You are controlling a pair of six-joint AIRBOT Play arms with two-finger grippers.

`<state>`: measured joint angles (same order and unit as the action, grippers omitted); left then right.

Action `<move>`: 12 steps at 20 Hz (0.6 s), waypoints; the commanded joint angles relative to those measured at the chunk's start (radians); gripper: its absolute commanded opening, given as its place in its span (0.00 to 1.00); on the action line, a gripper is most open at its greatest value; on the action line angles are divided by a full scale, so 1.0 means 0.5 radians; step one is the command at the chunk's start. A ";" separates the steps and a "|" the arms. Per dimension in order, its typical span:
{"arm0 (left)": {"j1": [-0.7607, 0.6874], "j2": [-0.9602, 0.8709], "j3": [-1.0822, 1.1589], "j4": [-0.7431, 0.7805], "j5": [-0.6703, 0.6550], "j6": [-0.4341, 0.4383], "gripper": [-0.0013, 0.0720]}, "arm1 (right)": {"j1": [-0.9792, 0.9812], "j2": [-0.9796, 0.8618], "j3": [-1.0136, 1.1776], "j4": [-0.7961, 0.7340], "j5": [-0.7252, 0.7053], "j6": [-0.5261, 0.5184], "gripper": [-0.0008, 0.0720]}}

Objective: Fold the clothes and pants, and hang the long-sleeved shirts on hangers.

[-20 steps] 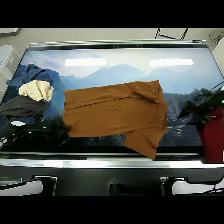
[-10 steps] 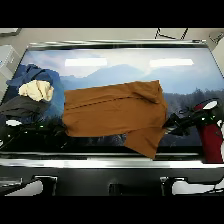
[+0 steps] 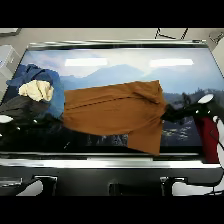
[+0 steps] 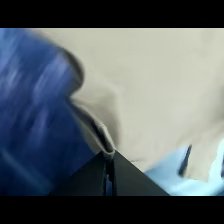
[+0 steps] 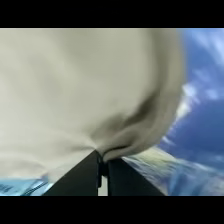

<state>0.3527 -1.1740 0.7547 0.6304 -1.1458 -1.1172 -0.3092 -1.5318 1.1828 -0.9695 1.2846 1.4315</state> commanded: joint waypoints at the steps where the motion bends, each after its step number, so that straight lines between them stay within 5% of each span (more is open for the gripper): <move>1: 0.030 0.258 0.520 -0.005 -0.008 -0.049 0.04 | 0.025 0.195 0.622 -0.116 0.146 -0.090 0.06; 6: 0.140 0.594 1.901 0.078 0.270 -0.055 0.04 | 0.025 0.705 1.793 -0.467 -0.375 -0.172 0.06; 8: 0.146 0.679 2.211 0.162 0.289 -0.117 0.04 | 0.025 0.977 1.839 -0.549 -0.523 -0.170 0.06; 12: 0.156 0.890 2.339 0.192 0.343 -0.160 0.04 | 0.025 1.353 1.839 -0.616 -0.360 -0.153 0.06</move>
<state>0.4240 -0.8009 1.8278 0.7021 -1.0100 -1.1805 -0.2977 -0.9848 2.0617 -1.2297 1.0992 1.3525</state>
